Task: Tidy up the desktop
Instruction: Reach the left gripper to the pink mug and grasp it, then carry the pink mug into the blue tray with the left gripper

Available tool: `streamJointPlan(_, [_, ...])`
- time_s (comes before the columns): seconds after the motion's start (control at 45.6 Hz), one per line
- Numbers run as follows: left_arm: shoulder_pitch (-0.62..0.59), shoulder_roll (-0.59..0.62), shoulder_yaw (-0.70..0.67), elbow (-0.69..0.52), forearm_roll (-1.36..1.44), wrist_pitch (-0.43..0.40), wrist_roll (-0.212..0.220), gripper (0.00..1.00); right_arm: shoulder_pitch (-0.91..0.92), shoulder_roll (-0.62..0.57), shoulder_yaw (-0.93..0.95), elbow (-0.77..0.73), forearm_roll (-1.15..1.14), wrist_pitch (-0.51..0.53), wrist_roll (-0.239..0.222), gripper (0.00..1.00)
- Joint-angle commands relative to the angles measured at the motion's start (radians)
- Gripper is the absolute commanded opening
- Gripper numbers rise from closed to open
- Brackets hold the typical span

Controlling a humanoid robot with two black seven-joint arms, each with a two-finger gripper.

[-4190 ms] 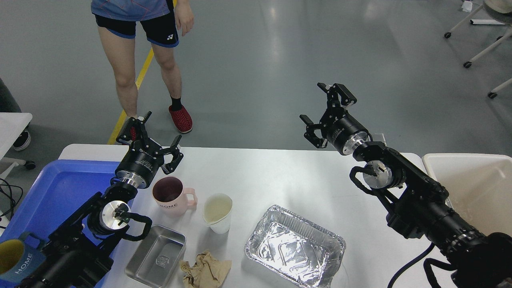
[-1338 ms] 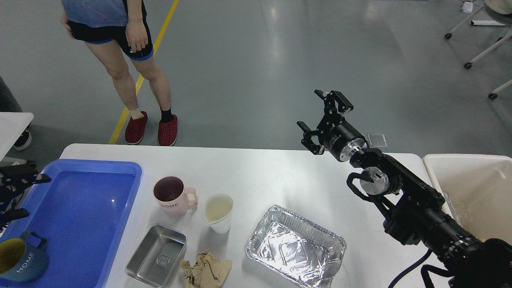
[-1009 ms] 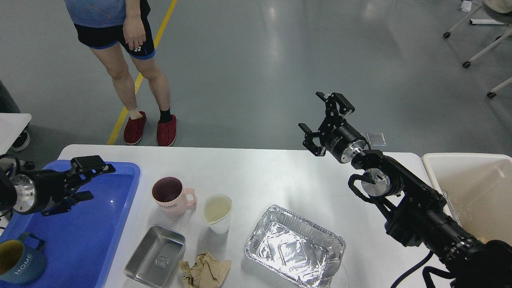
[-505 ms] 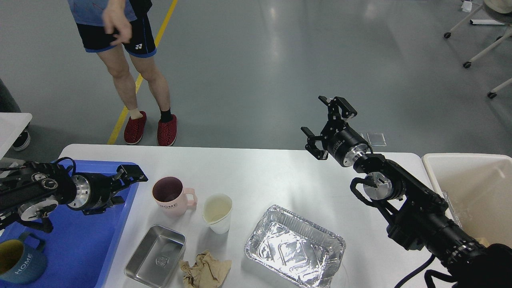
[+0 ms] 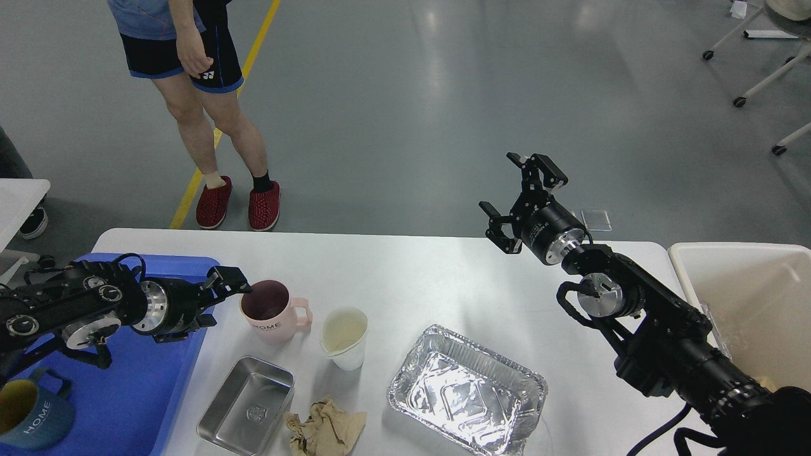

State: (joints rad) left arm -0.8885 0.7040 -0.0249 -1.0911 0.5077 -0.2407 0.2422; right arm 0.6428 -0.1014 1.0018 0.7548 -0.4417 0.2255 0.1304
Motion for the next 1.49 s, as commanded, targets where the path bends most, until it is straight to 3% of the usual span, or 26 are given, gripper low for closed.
streamJointPlan(0.0, [-0.001,-0.041,0.003,0.04,0.0,-0.003,0.002,0.84,0.0,0.0,0.0,0.0,0.0,0.0,0.0,1.0])
streamJointPlan(0.395, [-0.003,-0.13,0.036,0.126,-0.003,-0.006,0.011,0.68,-0.003,-0.011,0.008,-0.002,0.0,0.0,0.0,1.0])
streamJointPlan(0.548, [-0.003,-0.146,0.036,0.148,-0.003,-0.005,0.016,0.55,-0.009,-0.011,0.008,-0.002,0.0,0.0,0.0,1.0])
streamJointPlan(0.987, [-0.001,-0.169,0.036,0.171,-0.003,-0.011,0.017,0.01,-0.029,-0.018,0.006,0.008,0.0,0.0,0.0,1.0])
streamJointPlan(1.251, [-0.023,-0.169,0.03,0.169,-0.003,-0.031,0.02,0.0,-0.037,-0.018,0.006,0.008,0.0,0.0,0.0,1.0])
streamJointPlan(1.47, [-0.099,-0.066,0.02,0.146,-0.015,-0.135,0.086,0.0,-0.037,-0.018,0.006,0.008,0.0,-0.002,0.0,1.0])
